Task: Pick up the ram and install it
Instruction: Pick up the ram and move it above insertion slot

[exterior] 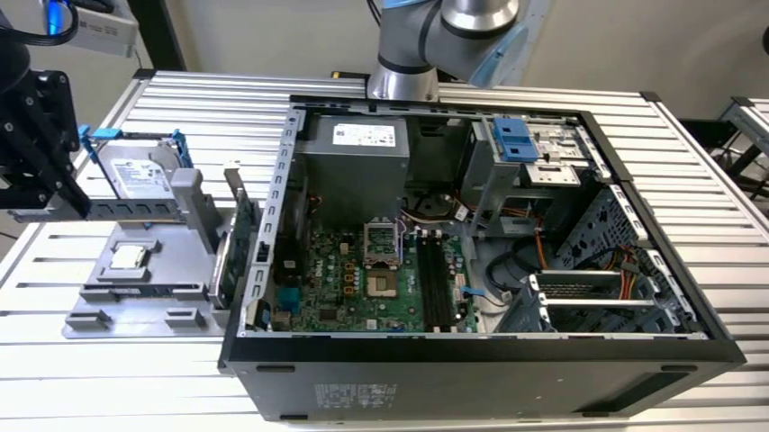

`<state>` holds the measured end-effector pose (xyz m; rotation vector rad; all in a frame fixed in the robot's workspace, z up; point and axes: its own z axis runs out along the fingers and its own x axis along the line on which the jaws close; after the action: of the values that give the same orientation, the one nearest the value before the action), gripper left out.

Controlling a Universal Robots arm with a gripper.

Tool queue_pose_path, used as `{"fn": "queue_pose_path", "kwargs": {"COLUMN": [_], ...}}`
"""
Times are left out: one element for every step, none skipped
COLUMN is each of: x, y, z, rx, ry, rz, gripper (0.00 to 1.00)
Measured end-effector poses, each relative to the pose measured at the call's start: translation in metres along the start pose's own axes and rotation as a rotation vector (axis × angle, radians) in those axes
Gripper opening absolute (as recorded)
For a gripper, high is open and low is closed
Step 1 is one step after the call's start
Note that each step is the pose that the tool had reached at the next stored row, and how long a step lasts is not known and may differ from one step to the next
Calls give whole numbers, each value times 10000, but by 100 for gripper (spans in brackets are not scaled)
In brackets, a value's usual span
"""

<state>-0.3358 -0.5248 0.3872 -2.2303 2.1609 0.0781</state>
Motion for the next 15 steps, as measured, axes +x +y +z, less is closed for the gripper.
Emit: {"fn": "queue_pose_path", "kwargs": {"x": [0,1,1,1,2,3,3,4,4,5,6,7,7,8,9], "y": [-7,-17,-32,-50,-70,-90,-111,-132,-153,-175,-199,-222,-246,-270,-296], "z": [-1,-3,-3,-3,-4,-4,-4,-4,-4,-4,-5,-5,-5,-6,-6], "rx": [0,-1,0,-1,-2,-2,-2,-3,-3,-3,-4,-6,-7,-9,-11], "ry": [0,1,1,1,1,1,1,1,1,1,1,1,0,1,1], "rz": [0,0,1,2,2,1,2,1,2,1,1,1,2,2,2], "gripper": [0,0,0,0,0,0,0,0,0,0,0,0,0,0,0]}}
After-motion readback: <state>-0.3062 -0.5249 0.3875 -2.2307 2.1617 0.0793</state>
